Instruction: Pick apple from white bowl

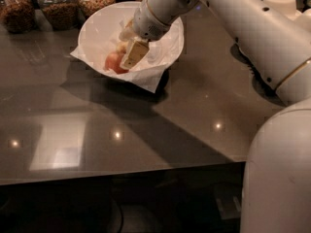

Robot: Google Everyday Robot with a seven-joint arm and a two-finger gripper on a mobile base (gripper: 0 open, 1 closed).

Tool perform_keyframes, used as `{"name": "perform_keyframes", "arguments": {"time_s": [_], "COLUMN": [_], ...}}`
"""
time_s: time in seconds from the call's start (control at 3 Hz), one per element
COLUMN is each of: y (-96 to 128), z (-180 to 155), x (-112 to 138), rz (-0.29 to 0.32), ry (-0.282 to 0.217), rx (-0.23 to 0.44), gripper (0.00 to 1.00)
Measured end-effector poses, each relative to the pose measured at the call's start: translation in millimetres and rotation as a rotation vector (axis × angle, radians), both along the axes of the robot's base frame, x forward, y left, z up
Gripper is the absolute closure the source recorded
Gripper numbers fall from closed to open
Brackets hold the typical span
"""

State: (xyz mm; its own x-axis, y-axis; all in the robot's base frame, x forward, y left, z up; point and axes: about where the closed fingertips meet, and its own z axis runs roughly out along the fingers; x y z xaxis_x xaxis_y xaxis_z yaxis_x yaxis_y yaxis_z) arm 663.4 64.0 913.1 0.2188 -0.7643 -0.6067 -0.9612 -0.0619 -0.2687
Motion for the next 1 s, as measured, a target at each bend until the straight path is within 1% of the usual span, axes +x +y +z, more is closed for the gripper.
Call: {"name": "perform_keyframes", "arguments": {"time_s": [0.33,1.0], "y": [4,21], "z": [-11,-22], "x": [6,14], "rz": [0.03,0.143], "ry": [0.001,0.001], "rx": [0.017,0.024], "gripper": [0.36,0.39]}}
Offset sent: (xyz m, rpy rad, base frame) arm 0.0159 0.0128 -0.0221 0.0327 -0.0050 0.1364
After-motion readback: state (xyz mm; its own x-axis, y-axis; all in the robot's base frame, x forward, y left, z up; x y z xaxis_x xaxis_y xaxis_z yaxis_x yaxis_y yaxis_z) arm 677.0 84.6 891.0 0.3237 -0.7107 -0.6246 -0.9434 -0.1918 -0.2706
